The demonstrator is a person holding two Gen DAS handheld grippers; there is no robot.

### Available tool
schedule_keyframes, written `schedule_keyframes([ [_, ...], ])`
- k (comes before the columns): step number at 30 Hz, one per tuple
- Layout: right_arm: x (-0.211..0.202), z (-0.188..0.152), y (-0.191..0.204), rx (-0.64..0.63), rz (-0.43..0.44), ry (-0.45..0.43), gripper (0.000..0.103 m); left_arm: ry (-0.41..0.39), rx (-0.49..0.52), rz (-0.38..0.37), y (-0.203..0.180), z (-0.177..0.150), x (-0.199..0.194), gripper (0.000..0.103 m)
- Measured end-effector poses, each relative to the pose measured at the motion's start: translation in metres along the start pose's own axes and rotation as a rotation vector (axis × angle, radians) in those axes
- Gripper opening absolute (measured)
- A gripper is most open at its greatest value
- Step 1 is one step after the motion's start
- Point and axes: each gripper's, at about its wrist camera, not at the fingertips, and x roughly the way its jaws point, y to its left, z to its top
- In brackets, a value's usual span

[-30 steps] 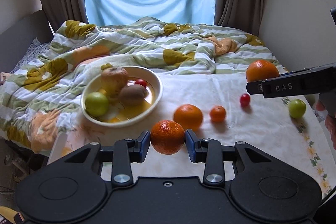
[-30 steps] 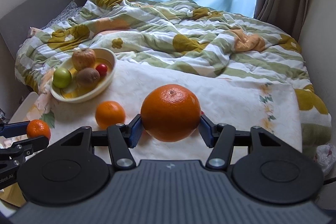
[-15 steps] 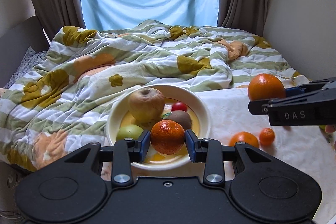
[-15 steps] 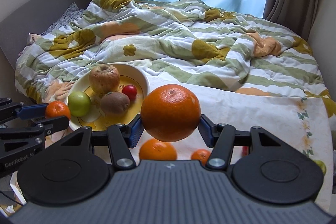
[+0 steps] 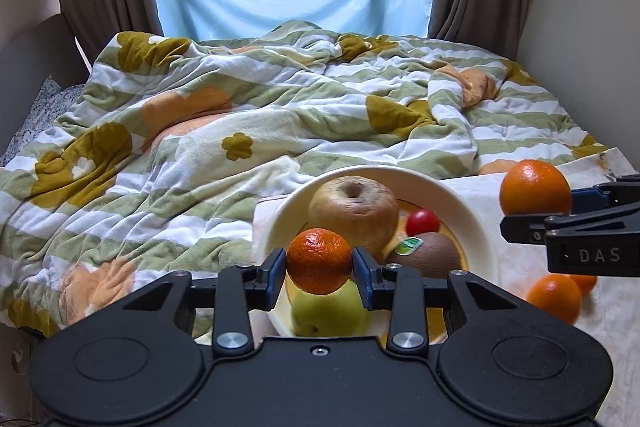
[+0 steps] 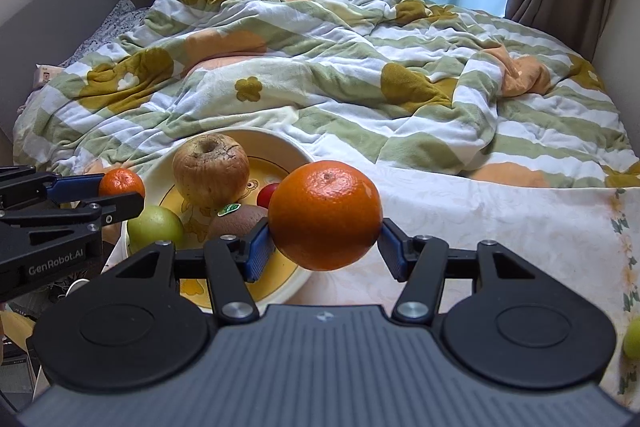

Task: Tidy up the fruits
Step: 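Carry the tangerine into the dish and open the left tool while the right tool carries the orange, then lower the large orange into the dish and open the right tool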

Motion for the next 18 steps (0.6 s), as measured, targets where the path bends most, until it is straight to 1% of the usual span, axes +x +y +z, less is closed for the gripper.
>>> schedule_keyframes([
  [3, 0.009, 0.002, 0.003, 0.010, -0.005, 0.012, 0.072, 0.009, 0.002, 0.004, 0.008, 0.002, 0.010, 0.040],
  [6, 0.016, 0.002, 0.006, 0.019, -0.011, 0.022, 0.072, 0.018, 0.001, -0.009, 0.014, 0.003, 0.020, 0.041],
  [12, 0.024, 0.003, 0.007, 0.025, -0.022, 0.030, 0.072, 0.017, 0.018, -0.014, 0.015, 0.002, 0.028, 0.042],
  [13, 0.024, 0.003, 0.007, 0.025, -0.021, 0.029, 0.072, 0.011, 0.021, -0.010, 0.014, 0.002, 0.027, 0.054],
  [14, 0.024, 0.003, 0.007, 0.025, -0.021, 0.029, 0.072, 0.002, 0.022, 0.003, 0.015, 0.003, 0.025, 0.083],
  [15, 0.024, 0.004, 0.007, 0.025, -0.020, 0.029, 0.072, -0.013, 0.019, 0.017, 0.015, 0.003, 0.023, 0.095],
  [16, 0.025, 0.004, 0.007, 0.024, -0.019, 0.028, 0.072, -0.038, 0.014, 0.026, 0.015, 0.003, 0.018, 0.101],
  [18, 0.026, 0.005, 0.006, 0.021, -0.015, 0.026, 0.072, -0.047, 0.005, 0.029, 0.016, 0.005, 0.012, 0.101],
])
